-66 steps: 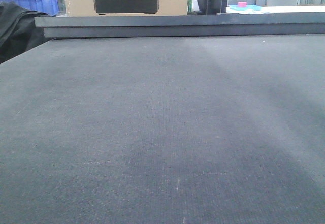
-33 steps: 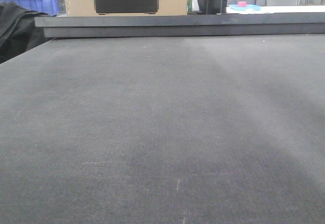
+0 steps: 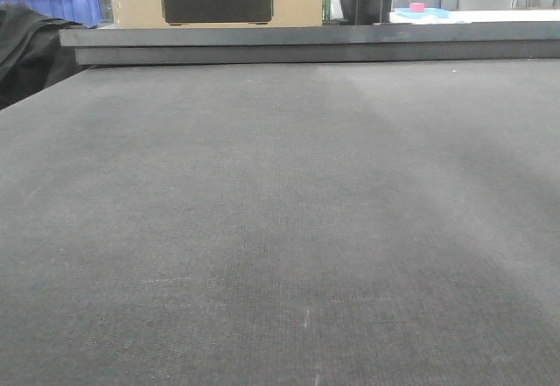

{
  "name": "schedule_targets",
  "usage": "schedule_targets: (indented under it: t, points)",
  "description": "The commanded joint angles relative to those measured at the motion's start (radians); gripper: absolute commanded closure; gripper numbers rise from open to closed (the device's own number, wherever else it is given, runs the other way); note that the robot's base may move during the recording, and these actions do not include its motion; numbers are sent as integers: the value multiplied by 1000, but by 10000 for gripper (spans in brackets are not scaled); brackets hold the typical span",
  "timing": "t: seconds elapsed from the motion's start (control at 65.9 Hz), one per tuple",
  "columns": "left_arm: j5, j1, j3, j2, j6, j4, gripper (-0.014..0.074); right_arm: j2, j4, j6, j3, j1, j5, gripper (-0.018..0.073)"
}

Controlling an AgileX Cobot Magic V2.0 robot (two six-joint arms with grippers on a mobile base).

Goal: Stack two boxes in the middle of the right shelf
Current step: 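Lift the clamped boxes up off the table with both grippers, then drive the base away from the table holding the boxes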

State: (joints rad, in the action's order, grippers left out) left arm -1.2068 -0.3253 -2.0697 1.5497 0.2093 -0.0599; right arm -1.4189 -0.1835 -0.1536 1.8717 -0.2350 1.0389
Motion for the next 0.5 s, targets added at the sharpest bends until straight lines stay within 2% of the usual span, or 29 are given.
schedule_targets:
  t: [0.0, 0.485]
  points:
    - [2, 2, -8, -8, 7, 3, 708, 18, 27, -12, 15, 4, -82, 712]
    - [2, 2, -8, -8, 7, 3, 708, 5, 27, -12, 15, 4, -82, 712]
